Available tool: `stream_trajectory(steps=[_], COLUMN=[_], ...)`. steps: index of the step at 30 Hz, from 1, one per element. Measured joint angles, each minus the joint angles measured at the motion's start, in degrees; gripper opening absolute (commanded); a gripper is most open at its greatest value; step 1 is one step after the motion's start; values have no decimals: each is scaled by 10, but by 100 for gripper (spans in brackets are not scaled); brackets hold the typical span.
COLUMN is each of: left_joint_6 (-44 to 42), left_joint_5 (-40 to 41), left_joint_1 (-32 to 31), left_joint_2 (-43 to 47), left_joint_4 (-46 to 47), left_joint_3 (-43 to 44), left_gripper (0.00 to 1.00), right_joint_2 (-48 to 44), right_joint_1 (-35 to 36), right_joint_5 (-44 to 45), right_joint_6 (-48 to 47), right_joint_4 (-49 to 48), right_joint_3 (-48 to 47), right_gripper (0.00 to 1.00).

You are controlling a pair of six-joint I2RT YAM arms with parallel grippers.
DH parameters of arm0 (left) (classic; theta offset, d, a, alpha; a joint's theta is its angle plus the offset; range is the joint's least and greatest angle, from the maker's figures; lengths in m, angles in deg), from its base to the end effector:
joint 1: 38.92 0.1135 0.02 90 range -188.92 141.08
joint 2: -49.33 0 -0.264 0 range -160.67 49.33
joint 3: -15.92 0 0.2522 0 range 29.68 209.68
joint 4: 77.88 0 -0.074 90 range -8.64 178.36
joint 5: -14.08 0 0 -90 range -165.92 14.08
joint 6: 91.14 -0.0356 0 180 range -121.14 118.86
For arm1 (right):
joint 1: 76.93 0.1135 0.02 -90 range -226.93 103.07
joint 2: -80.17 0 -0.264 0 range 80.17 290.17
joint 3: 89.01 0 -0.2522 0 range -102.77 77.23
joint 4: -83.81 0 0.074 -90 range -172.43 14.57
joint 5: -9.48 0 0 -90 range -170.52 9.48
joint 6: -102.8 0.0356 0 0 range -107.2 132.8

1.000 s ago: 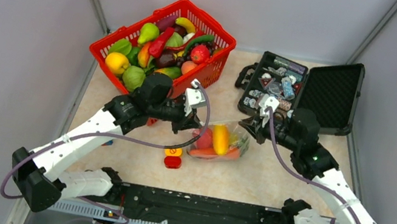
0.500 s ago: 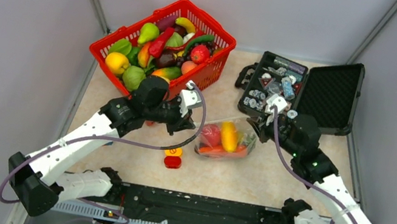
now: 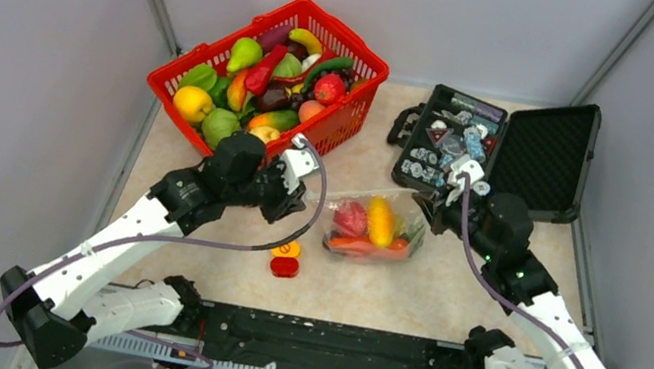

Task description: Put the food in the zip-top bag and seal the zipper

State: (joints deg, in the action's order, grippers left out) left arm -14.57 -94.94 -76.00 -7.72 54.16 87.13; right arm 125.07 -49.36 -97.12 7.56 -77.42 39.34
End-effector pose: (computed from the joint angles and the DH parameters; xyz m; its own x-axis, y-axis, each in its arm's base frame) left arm 0.1609 -0.1361 0.3368 -0.2491 0.4635 -0.8504 0.8677 0.4969 0.0167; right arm 0.1630 0.0966 0.3070 -0.1207 -0.1618 -0.9794 -0.7052 0.7084 -0.0301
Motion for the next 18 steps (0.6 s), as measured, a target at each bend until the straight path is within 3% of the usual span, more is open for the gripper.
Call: stream_trajectory(steps=[2, 7, 10, 11, 18], left_joint_6=[6, 20, 28, 32, 72], left_joint_5=[23, 60, 62, 63, 72], left_joint_1=[2, 6, 6, 6, 6], left_joint_2=[14, 19, 19, 19, 51], left_joint_4=[-5, -4, 8, 13, 61], left_joint_3=[-10, -18, -21, -23, -46], left_gripper=[37, 72, 83, 96, 99], right_joint_2=[-3, -6, -14, -16, -26], right_joint_1=[-6, -14, -15, -15, -15], right_joint_5=[7, 18, 12, 8, -80], right_joint_6=[0, 2, 3, 3, 3], right_joint_4=[-7, -9, -9, -9, -9], right_joint_3=[8, 16, 16, 16, 16], right_gripper=[0, 0, 0, 0, 0])
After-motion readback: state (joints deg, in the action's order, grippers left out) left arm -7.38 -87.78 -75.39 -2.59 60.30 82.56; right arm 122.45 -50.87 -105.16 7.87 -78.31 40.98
